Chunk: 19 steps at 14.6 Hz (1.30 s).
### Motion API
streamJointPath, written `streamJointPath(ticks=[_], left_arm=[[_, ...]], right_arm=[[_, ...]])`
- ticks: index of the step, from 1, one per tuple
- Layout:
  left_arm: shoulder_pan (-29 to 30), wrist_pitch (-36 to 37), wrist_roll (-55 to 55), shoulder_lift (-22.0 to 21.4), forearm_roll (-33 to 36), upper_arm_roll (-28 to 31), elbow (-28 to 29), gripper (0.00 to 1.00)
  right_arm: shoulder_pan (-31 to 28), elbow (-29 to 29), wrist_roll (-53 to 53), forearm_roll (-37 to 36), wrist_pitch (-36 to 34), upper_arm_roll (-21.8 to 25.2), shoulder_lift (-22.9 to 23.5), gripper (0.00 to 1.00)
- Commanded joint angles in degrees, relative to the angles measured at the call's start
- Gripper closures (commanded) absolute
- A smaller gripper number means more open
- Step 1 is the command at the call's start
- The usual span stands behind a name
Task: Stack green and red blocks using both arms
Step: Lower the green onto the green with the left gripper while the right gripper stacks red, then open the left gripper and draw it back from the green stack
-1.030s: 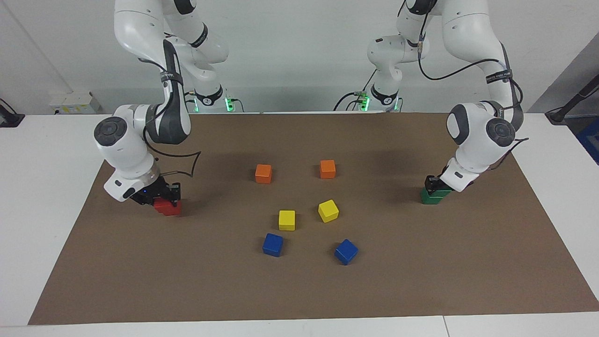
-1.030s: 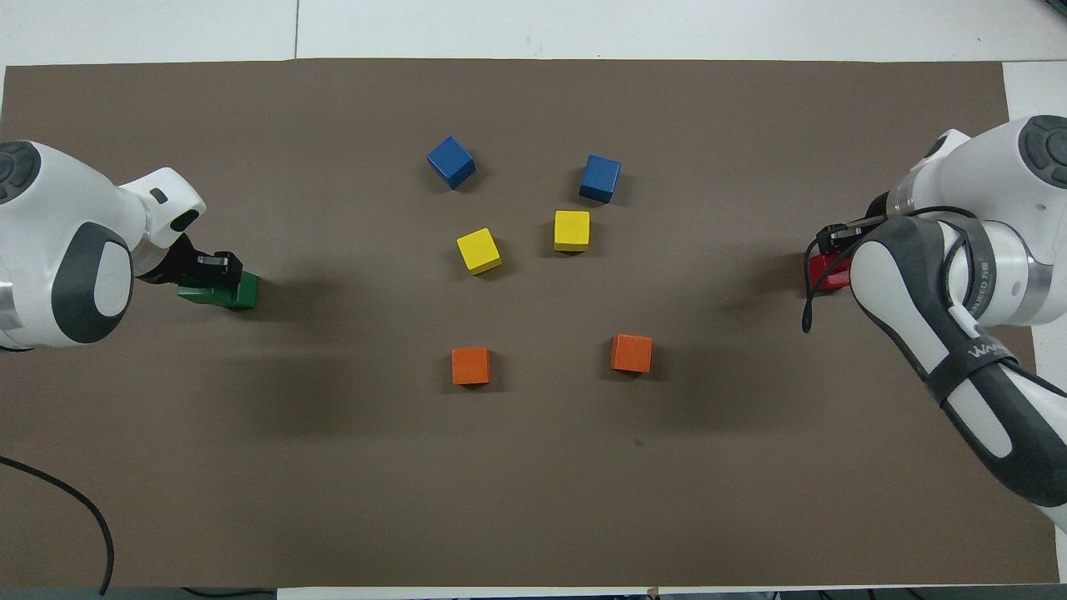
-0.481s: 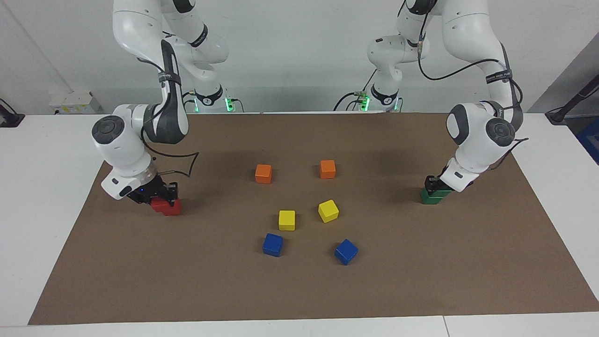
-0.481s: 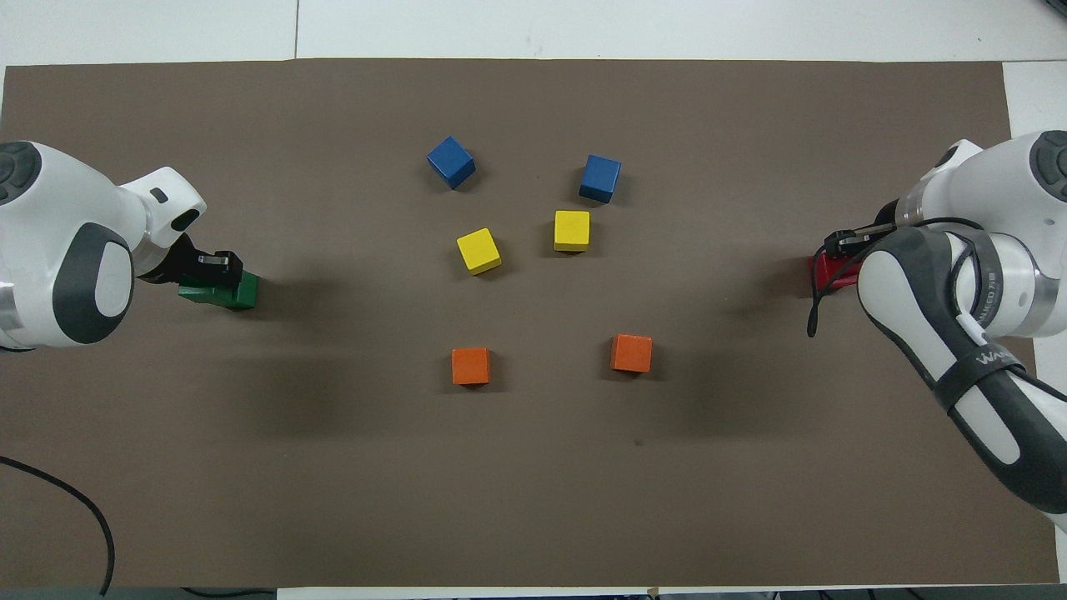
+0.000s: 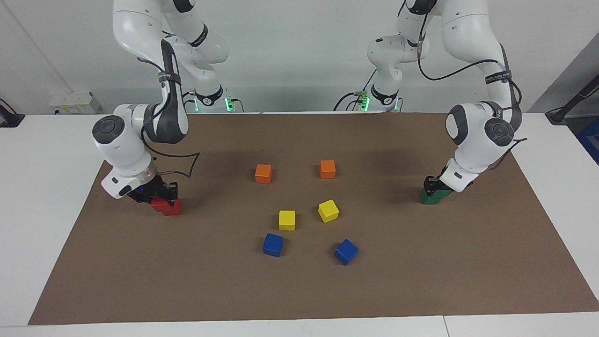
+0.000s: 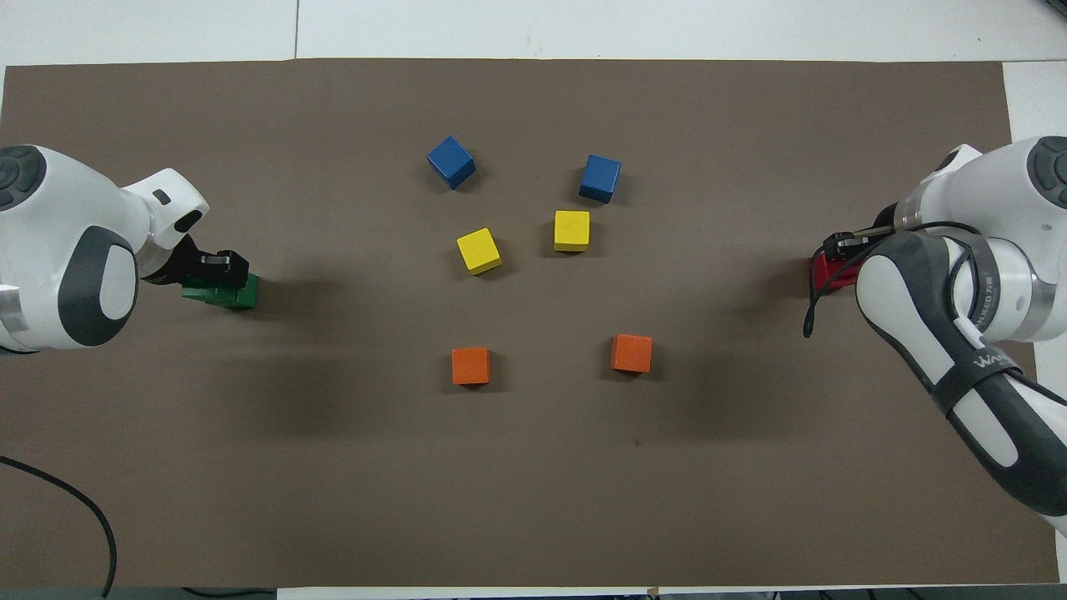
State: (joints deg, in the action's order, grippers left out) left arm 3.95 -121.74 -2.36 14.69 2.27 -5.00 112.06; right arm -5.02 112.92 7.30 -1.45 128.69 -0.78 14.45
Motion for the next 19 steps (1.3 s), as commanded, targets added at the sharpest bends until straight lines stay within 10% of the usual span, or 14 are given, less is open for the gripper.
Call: streamJointPath(ticks=[1,11,19], left_arm=[[-0.3,-1.6,0.6,-1.2,-0.7,0.2,2.2,0.00],[-0.6,13.0,2.4,-3.6,-0.7,0.1,-8.2,0.00],[0.0,22.7,2.4,-13.6,-0.7,0.3,-10.3,0.00]], right_arm=[[-0.9,3.3,-1.1,0.5,1.9,-0.7,-2.4,1.00],[-0.2,4.7,-2.6,0.5,2.1,-0.7,-3.0,1.00],[-0.3,4.7,-2.4,0.5,2.2,-0.7,-3.0,1.00]])
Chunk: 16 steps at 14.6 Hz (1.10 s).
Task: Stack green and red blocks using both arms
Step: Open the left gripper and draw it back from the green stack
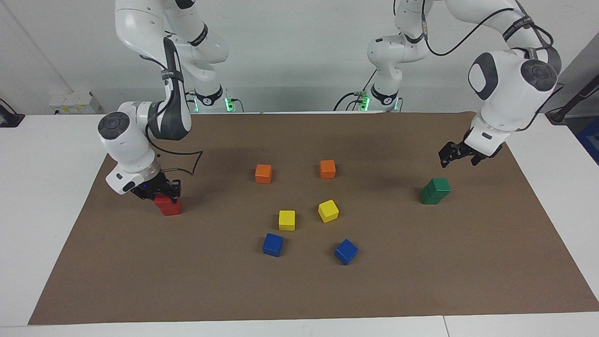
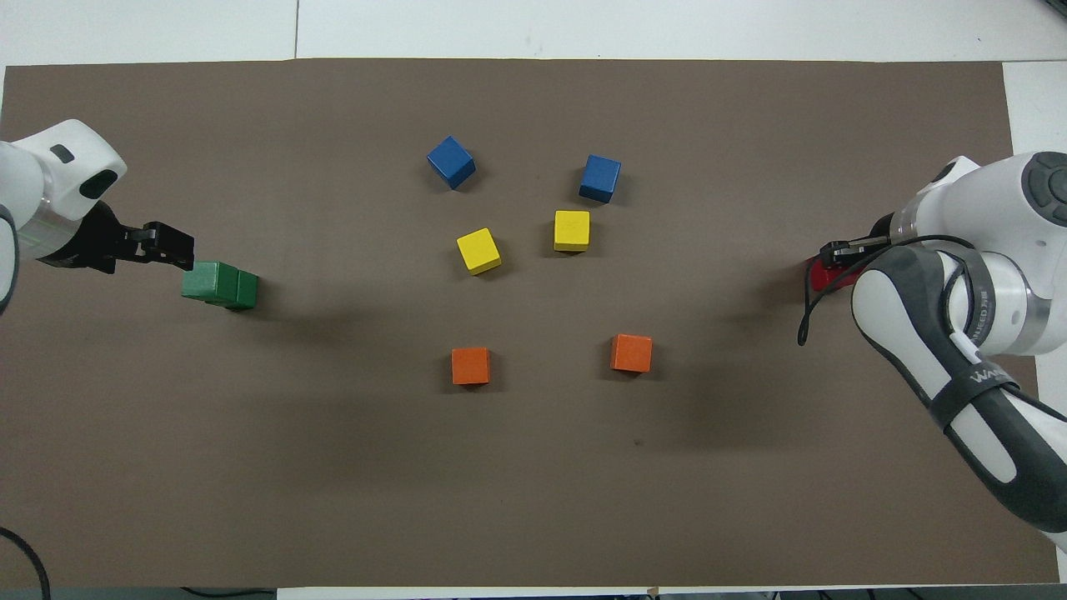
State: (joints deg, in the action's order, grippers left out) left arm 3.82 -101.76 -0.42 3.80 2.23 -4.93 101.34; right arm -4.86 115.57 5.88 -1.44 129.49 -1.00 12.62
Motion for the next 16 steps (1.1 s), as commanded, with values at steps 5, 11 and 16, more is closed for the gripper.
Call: streamJointPath(ticks=[5,11,16], left_arm=[[0.2,4.4,0.4,-3.4,-0.7,0.3,0.7,0.00],[-1.7,5.3,0.4,-3.4,-0.7,1.4,0.7,0.00],[-3.0,6.8,0.3,-4.0,-0.7,3.3,1.1,0.00]], right_arm=[[-0.3,2.0,-0.9,0.5,1.4,-0.5,-1.1,1.00],[-0.4,2.0,-0.8,0.5,1.5,-0.5,-1.1,1.00],[-0.3,1.7,-0.8,0.5,1.6,-0.5,-0.9,0.32]])
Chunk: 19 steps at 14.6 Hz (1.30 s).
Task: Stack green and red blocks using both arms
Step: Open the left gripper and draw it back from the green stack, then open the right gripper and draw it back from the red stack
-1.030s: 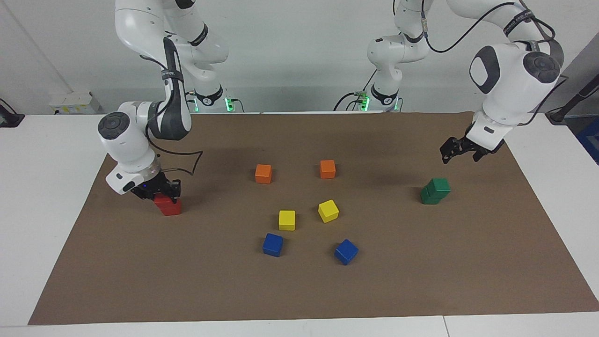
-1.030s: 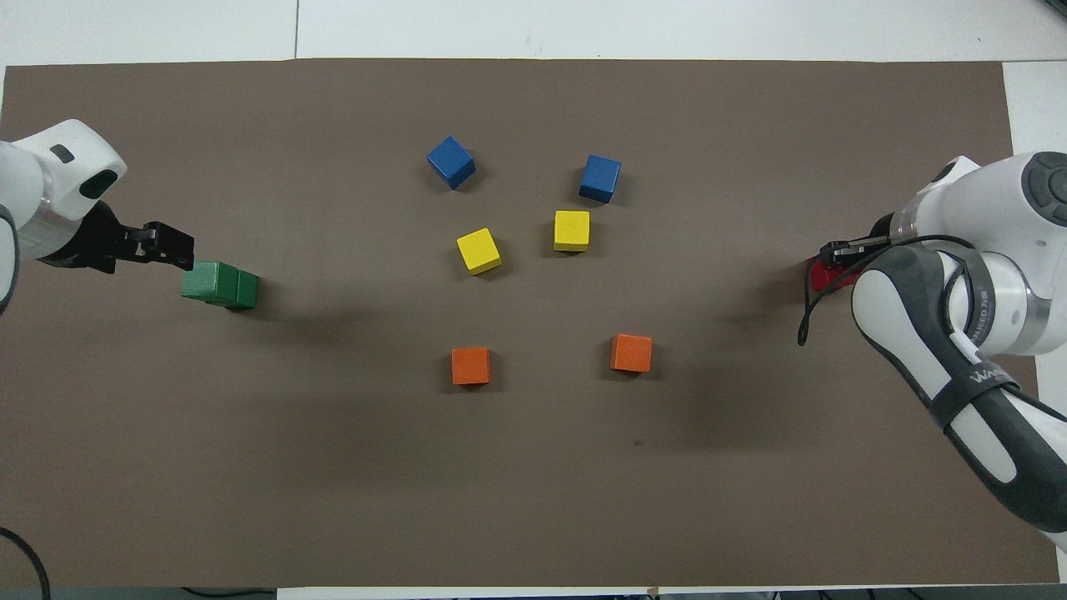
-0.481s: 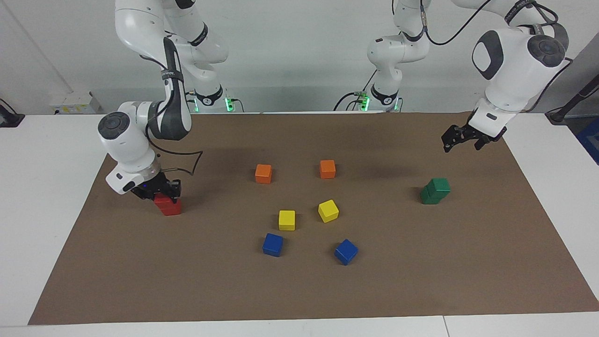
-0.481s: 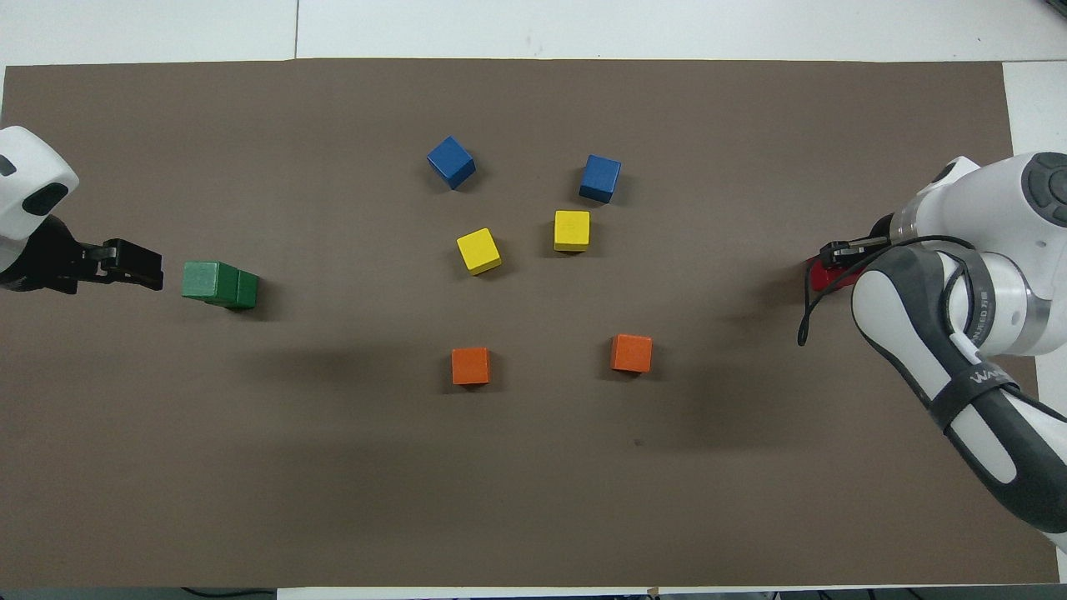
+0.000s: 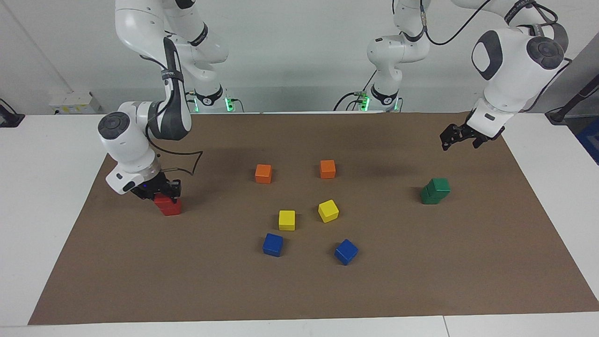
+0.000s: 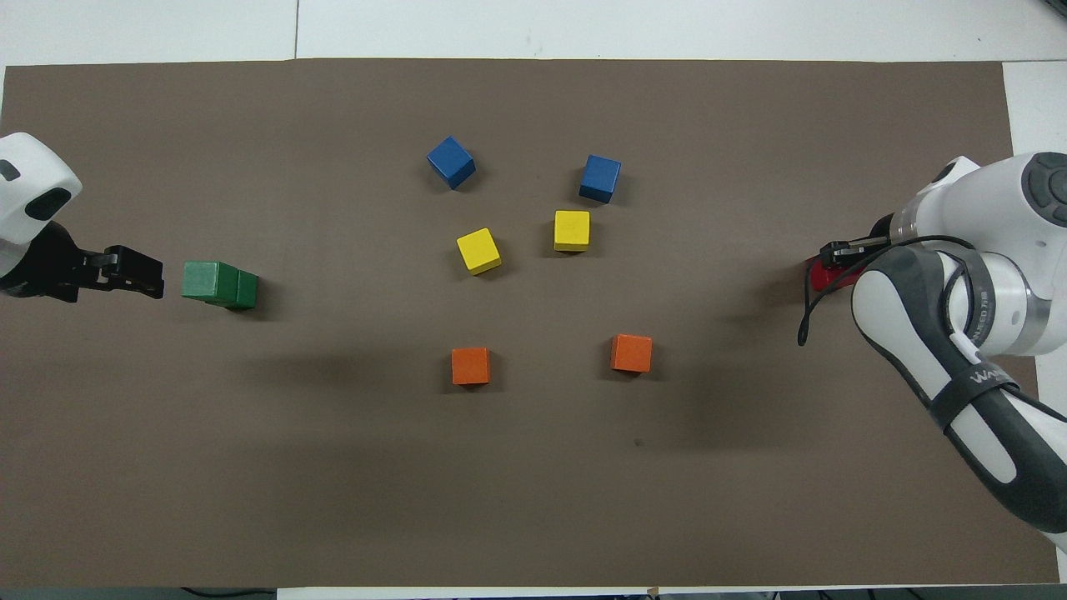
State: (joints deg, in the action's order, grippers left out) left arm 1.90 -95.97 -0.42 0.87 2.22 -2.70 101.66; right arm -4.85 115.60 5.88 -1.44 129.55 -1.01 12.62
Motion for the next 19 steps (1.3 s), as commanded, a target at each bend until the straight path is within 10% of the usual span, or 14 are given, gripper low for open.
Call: streamJointPath(ticks=[1,12,19], left_arm=[[-0.9,1.1,0.2,-1.1,-0.7,1.0,0.7,0.00],[0.8,-1.2,-0.2,-2.9,-4.2,0.8,0.9,0.00],[0.7,-2.3,-0.2,-2.4,-3.9,0.4,-0.2,0.00]], right_arm=[[-0.3,1.6,-0.9,0.5,1.4,-0.5,-0.9,0.17],[1.2,-1.9,-1.5,0.4,1.2,-0.6,-0.3,0.00],[2.4,-10.0,-3.7,0.4,-13.0,-2.8,-6.6,0.00]])
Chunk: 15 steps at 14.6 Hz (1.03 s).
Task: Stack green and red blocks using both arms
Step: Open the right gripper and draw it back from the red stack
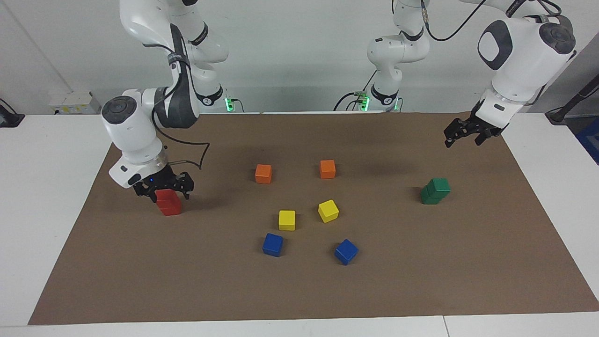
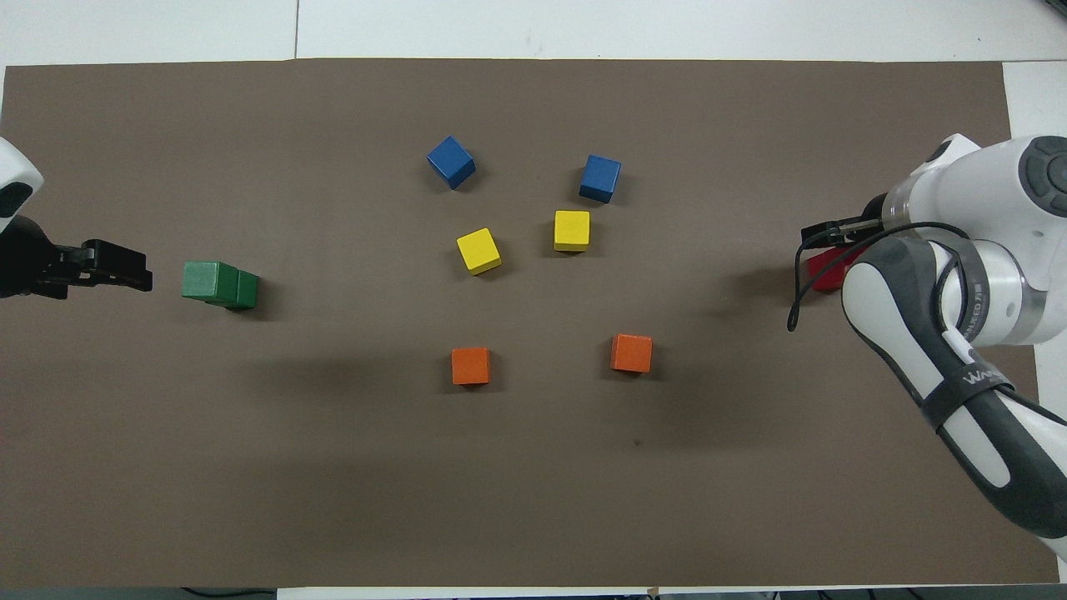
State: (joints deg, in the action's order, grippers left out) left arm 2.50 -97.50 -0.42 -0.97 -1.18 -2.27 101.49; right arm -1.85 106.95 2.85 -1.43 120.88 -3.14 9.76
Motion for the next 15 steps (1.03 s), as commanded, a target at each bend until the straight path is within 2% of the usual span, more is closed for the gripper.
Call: streamJointPath(ticks=[1,3,6,10,13,15], left_arm=[[0.2,-0.8,-0.2,-0.6,-0.5,0.0,0.2,0.00],[0.3,-0.8,-0.1,-0.8,-0.5,0.2,0.5,0.00],[0.2,-0.9,0.1,-0.9,-0.5,0.2,0.6,0.00],[0.1,-0.9,0.0,-1.0,-0.5,0.1,0.5,0.00],[-0.5,-1.0,-0.3,-0.5,1.9,0.0,-1.1,0.00],[-0.7,0.3,-0.2,-0.3,1.9,-0.5,-3.6,0.00]], right_arm=[[-0.6,-1.9,-0.7,0.4,-6.3,-0.6,-6.1,0.00],[-0.6,-4.0,-0.7,0.4,-11.9,-1.2,-10.9,0.00],[-0.8,-9.2,-0.7,0.5,-22.1,-1.1,-14.3,0.00],[-1.8,-15.5,-0.7,0.6,-31.8,-1.1,-13.9,0.00],[-3.2,-17.3,-0.6,0.7,-34.6,-1.2,-13.9,0.00],[-2.0,-16.9,-0.7,1.0,-34.9,-0.4,-14.3,0.00]])
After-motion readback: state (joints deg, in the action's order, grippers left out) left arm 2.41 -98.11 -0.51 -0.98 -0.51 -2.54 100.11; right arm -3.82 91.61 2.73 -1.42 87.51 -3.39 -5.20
